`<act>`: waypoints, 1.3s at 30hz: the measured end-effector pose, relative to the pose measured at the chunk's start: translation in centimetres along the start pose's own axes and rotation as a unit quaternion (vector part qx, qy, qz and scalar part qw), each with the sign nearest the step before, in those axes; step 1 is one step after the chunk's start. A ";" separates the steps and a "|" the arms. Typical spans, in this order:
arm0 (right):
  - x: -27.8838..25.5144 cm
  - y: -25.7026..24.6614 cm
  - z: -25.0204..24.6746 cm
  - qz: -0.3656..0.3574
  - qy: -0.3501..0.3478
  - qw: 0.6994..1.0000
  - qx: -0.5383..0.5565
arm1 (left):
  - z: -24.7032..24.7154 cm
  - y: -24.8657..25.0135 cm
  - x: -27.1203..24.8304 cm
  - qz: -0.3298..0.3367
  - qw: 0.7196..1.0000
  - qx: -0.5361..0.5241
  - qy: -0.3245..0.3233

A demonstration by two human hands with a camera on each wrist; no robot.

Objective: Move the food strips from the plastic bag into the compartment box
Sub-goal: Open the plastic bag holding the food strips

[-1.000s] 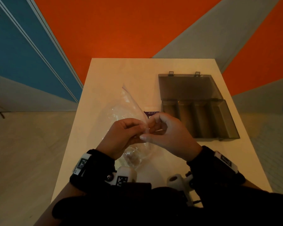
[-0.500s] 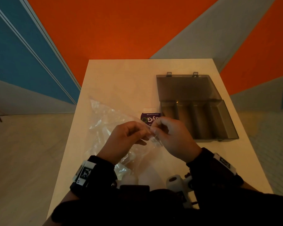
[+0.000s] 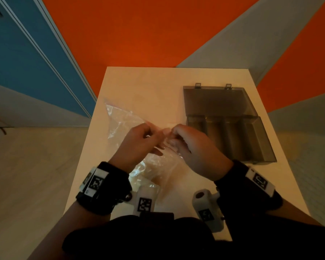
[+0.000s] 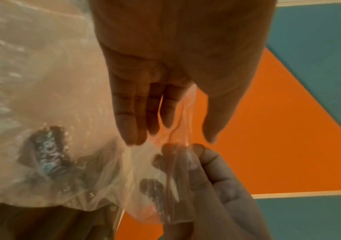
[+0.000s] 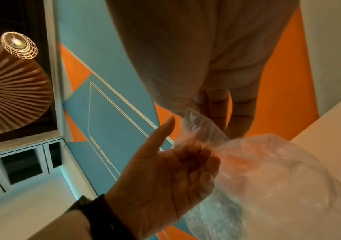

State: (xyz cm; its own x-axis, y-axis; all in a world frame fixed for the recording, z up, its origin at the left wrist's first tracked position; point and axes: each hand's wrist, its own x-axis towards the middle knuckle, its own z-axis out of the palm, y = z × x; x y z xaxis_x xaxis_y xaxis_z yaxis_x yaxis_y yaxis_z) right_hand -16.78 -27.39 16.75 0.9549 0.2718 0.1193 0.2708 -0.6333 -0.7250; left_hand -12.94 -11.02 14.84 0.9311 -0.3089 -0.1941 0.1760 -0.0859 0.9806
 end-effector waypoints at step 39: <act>0.2 0.3 -0.4 -0.040 0.166 0.984 -0.039 | -2.0 1.7 -1.0 0.197 0.926 0.293 0.132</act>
State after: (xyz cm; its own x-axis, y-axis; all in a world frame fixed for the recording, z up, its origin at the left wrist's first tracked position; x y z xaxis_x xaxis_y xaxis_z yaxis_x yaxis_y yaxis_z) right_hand -16.41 -27.82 16.86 0.9134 0.0792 0.3994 0.3433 -0.6770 -0.6510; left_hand -12.94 -8.95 16.73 0.9454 -0.1901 0.2646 -0.3257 -0.5392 0.7767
